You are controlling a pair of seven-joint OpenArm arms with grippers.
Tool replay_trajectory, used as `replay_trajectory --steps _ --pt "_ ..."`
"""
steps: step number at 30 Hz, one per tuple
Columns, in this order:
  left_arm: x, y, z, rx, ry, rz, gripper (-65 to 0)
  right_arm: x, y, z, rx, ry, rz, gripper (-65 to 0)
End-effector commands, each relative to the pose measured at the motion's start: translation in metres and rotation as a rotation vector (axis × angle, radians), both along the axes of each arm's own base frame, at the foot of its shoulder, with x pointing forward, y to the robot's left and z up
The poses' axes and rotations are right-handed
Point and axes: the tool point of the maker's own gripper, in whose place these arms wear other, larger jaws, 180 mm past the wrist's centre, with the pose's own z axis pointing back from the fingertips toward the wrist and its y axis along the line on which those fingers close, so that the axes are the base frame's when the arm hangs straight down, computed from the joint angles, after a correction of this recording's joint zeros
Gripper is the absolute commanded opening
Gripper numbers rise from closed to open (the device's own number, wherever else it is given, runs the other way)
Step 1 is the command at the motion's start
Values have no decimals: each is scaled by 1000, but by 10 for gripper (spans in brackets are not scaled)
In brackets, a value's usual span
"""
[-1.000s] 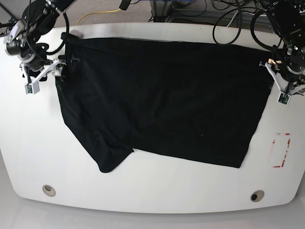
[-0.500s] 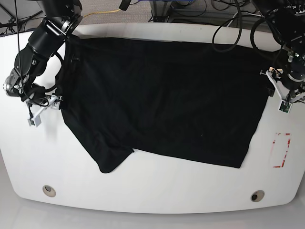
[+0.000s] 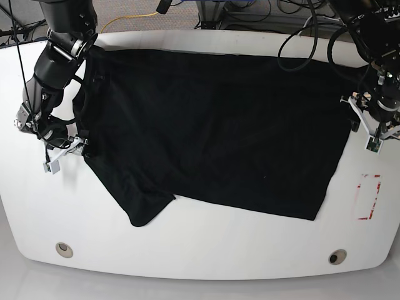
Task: Fold the T-shirt properly
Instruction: 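Release the shirt and move both grippers to its hem corners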
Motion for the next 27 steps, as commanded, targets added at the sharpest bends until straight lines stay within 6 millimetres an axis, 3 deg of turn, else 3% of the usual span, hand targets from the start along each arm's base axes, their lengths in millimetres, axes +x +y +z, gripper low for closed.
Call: replay_trajectory --steps 1,5,11,17,25,27 --pt "12 5 14 3 -50 5 -279 -3 0 -2 -16 37 17 -178" --pt "35 16 9 -38 -46 41 -274 -1 13 -7 5 39 29 -216" --pt "76 22 -11 -184 -22 74 -274 0 33 -12 8 52 77 -420" --pt "115 10 -18 -325 -111 31 -274 2 48 -15 0 63 132 -640" --pt "152 -11 -44 -489 -160 26 -272 2 51 -16 -6 67 146 -650" --pt "156 -7 -53 -522 -169 55 -272 1 51 -17 -8 70 146 -650"
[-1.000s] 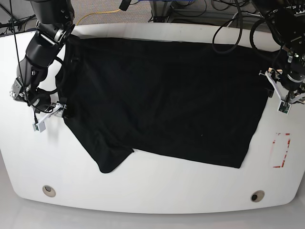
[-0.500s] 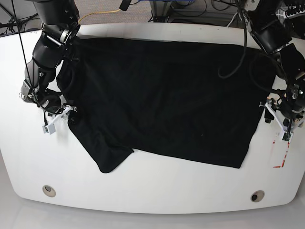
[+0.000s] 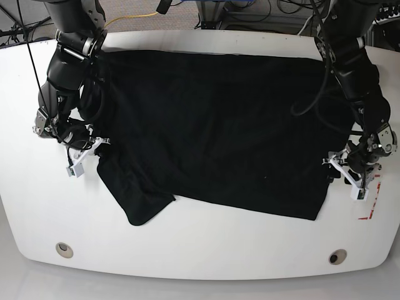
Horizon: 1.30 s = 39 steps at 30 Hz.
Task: Fold the T-shirt properly
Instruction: 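Release the shirt and move both grippers to its hem corners, then grasp the hem corners with both grippers and lift the shirt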
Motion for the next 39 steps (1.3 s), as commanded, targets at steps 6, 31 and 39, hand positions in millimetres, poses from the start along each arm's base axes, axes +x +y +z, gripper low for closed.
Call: replay_trajectory --steps 6,31,39 --pt "27 25 6 -93 -87 101 -272 -6 -8 -4 -53 48 22 -650" --pt "43 -45 -37 -207 -13 18 -162 -6 -7 -4 -45 44 18 -650" --pt "48 -53 -34 -228 -66 31 -361 -6 -7 -4 -44 45 18 -650"
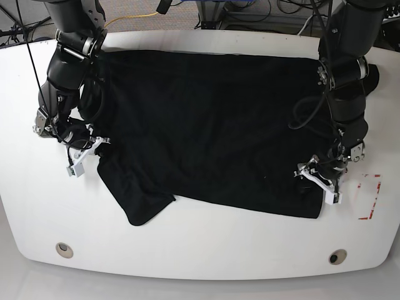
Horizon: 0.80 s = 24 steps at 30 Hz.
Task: Fold the T-shirt properly
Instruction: 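Grasp the hem corners with both grippers and lift the shirt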
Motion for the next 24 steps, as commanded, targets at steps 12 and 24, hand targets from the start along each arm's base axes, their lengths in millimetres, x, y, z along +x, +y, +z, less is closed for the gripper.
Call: replay_trajectory --steps 12,24 --pt "12 31 20 80 -19 99 -650 3 -13 14 -96 6 28 -650" --pt "-22 25 98 364 -119 -92 -650 14 -28 71 -272 -68 83 -650"
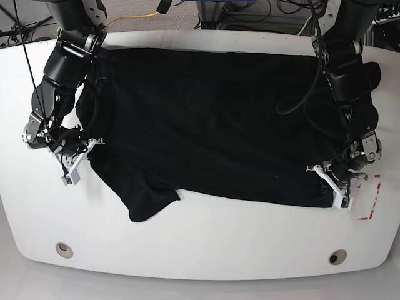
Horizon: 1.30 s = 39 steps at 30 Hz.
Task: Fold the T-shirt properly
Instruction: 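Grasp the hem corners with both grippers and lift the shirt, then lay the shirt down, pulling both grippers back toward the robot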
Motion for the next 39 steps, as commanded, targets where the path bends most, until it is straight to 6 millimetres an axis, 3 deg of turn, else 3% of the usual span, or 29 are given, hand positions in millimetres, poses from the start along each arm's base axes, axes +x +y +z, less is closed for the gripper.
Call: replay_trajectory --steps 1,8,12,17,20,29,34,36,38,39 --pt "1 2 33 56 -73 -19 -650 16 -10 29 -35 -76 1 -650" --pt "-8 -1 85 177 -158 -38 -650 40 -15 69 -71 -128 7 -650" --pt "-6 -3 125 231 -229 -32 -650 61 -30 109 -122 -189 6 -650" --pt "1 -1 175 283 -296 -3 -650 90 -33 166 -211 -269 54 -650" --pt "4 1 215 315 -362 21 -650 104 -34 204 -259 -327 71 -650" --pt "1 7 326 369 -546 106 -650 113 -70 315 -355 -465 -4 -650" --pt "-9 6 352 393 -600 127 -650 109 -78 360 -427 -518 27 -650" --pt "-11 5 351 400 -599 127 -650 104 -80 362 -409 -527 43 -650" --pt "-11 6 334 402 -560 122 -650 100 -82 358 -389 -527 56 -650" --pt "-11 6 322 403 -533 116 -650 98 -83 346 -379 -505 64 -650"
